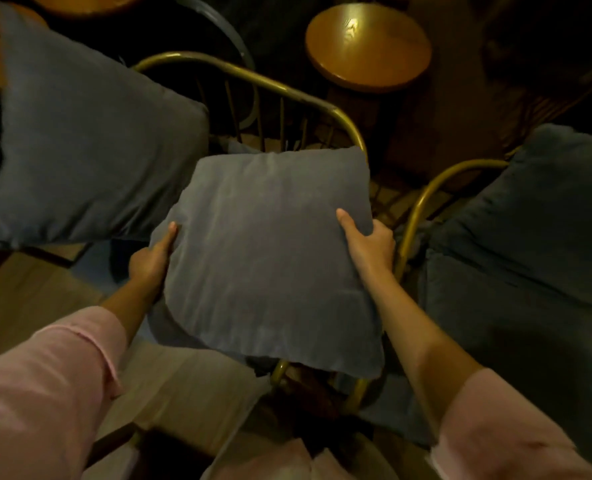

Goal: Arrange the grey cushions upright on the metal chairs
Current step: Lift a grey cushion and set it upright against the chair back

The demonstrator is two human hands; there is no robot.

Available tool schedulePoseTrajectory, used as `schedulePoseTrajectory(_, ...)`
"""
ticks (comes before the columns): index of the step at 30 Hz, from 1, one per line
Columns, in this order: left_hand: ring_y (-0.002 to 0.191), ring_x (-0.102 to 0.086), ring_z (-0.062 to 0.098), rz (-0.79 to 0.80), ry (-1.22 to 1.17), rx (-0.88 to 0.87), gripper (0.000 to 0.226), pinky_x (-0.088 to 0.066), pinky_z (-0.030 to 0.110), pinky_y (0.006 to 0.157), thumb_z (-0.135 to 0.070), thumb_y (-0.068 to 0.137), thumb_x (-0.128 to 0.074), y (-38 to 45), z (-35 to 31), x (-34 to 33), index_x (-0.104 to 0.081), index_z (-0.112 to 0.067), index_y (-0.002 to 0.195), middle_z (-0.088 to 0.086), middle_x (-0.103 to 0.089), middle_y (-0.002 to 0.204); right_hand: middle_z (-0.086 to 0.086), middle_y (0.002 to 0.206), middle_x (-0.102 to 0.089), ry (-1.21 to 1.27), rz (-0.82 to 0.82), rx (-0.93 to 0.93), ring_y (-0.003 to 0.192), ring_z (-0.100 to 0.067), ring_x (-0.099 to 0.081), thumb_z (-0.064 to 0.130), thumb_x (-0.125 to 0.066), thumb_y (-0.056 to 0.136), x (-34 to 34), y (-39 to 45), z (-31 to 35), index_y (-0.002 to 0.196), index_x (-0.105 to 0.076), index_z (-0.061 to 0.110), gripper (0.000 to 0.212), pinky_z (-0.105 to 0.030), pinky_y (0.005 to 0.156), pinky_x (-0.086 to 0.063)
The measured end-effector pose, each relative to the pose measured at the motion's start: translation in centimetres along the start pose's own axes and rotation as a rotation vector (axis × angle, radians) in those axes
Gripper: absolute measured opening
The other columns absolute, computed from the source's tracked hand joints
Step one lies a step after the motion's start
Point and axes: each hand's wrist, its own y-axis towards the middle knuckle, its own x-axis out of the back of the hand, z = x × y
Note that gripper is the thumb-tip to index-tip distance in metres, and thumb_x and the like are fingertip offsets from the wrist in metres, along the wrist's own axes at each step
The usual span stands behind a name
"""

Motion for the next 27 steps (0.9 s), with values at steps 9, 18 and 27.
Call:
schedulePoseTrajectory(9,0.131,-0.049,0.031,0.18,-0.03,-0.127,0.079,-0.039,0.036,0.099,-0.064,0.086,-0.053,-13.8,-1.4,-3.7,-0.045,-0.01,0.143,0.011,-0.047,0.148,0.006,0.103,-0.07,0.173,-0.095,0.232,0.093,-0.004,-0.067,0.04,-0.072,0.089,14.7,-3.6,-3.3,0.115,-0.071,0.014,0.037,-0.015,0.078,-0.057)
schedulePoseTrajectory(18,0.094,-0.065,0.021,0.487,0.181,-0.218,0.055,-0.052,0.041,0.096,-0.045,0.075,-0.078,-25.4,2.8,-17.2,-0.066,-0.012,0.118,0.005,-0.069,0.107,-0.012,0.104,-0.072,0.108,-0.294,0.197,0.08,0.011,-0.065,0.036,-0.07,0.091,35.4,-5.9,-13.9,0.103,-0.07,0.008,0.03,-0.008,0.069,-0.052)
schedulePoseTrajectory(27,0.112,-0.062,0.025,0.583,0.23,-0.23,0.074,-0.052,0.041,0.094,-0.052,0.07,-0.08,-33.7,8.7,-30.2,-0.057,-0.016,0.13,0.004,-0.063,0.129,-0.004,0.106,-0.072,0.024,-0.321,0.111,0.099,-0.019,-0.069,0.088,-0.067,0.054,48.2,-3.9,-21.8,0.109,-0.069,0.012,0.094,-0.021,0.072,-0.057)
